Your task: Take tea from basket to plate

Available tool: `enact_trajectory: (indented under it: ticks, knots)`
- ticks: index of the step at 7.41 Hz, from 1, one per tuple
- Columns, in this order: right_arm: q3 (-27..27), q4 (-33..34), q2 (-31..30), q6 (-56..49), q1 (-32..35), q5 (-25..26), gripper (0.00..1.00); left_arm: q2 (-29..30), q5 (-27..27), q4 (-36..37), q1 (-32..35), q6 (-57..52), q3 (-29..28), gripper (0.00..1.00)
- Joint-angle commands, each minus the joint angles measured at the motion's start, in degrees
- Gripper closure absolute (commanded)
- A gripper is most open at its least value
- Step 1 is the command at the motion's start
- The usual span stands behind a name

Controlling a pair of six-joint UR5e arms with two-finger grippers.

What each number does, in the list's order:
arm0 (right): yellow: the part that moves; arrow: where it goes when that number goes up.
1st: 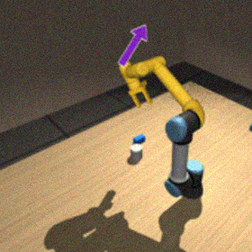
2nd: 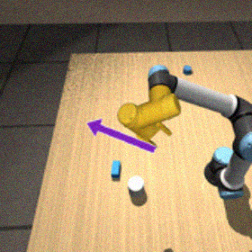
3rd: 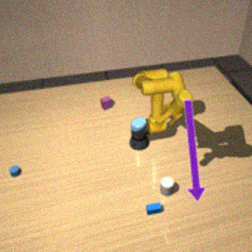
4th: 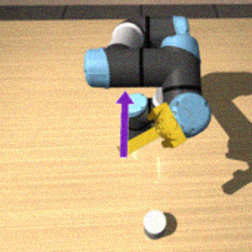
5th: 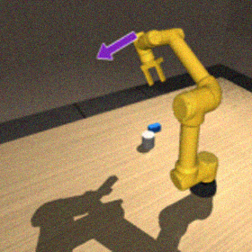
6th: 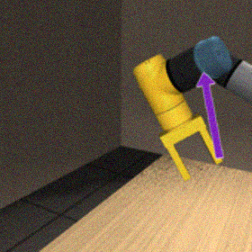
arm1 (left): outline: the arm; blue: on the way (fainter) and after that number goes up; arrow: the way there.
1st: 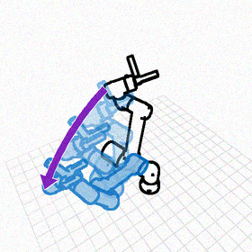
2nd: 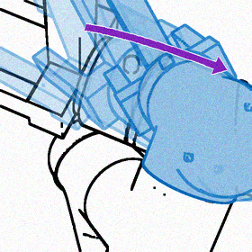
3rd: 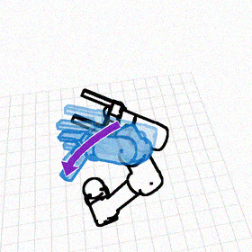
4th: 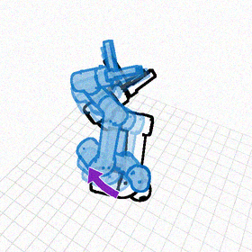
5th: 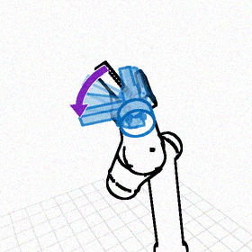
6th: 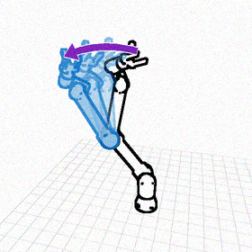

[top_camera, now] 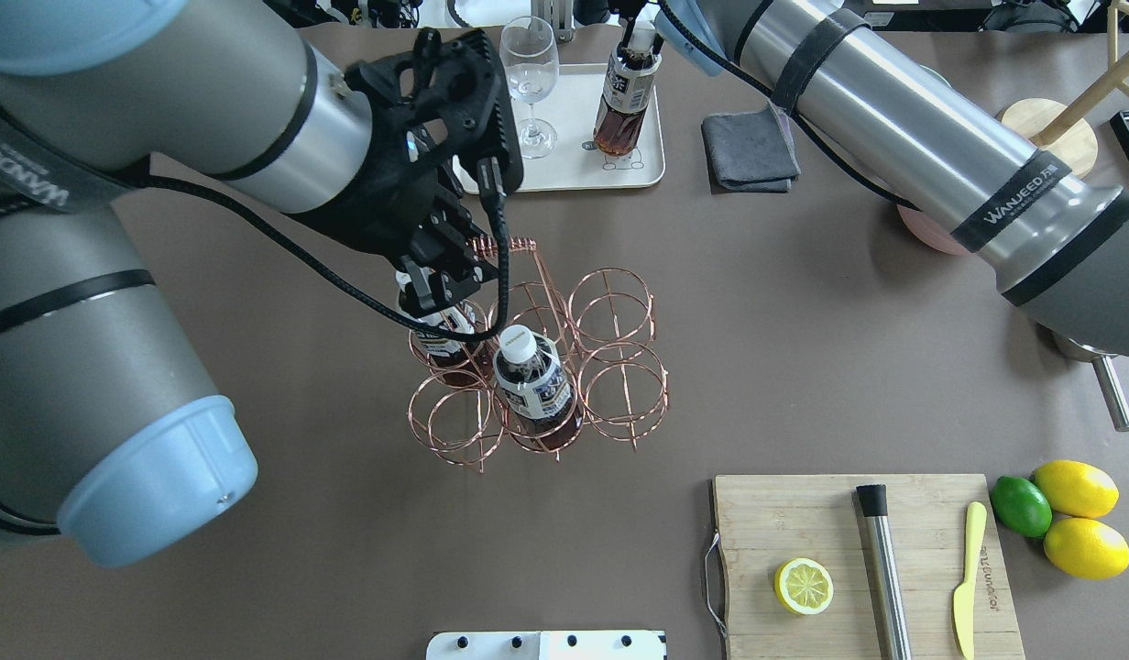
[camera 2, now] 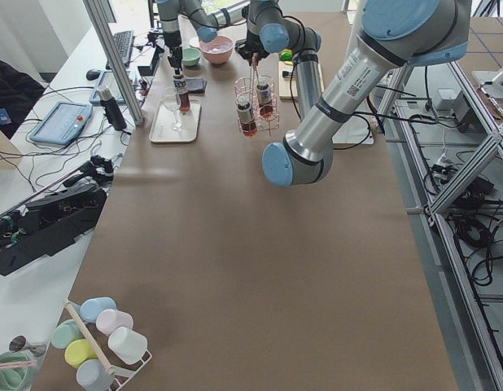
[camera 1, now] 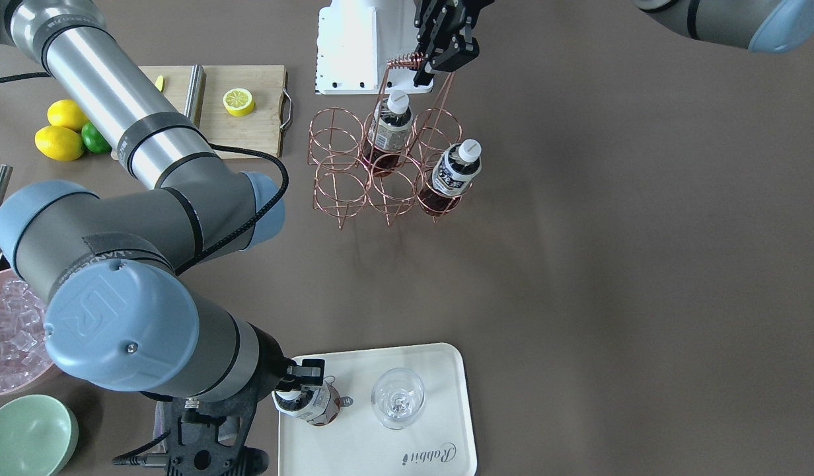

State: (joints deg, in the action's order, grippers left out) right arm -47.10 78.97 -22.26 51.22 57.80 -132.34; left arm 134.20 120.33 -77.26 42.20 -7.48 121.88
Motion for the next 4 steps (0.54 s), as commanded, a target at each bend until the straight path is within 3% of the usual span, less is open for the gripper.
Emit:
enact_trajectory:
  ticks: [1, 3, 4]
  knots:
    - [0.34, 0.22, 0.90, -1.83, -0.93, 1.82, 0.43, -5.16, 4.55, 0.01, 7.34, -4.62, 1.42, 1.00]
    - [0.26, 0.31, 0.99, -1.57, -1.20, 1.99, 0.01, -9.37, 8.32, 0.01, 12.96, -10.77, 1.43, 1.00]
    - [-1.31, 0.48, 0.91, -1.65, -0.85, 1.73, 0.01, -11.57, 10.26, 0.01, 15.95, -15.06, 1.34, 1.00]
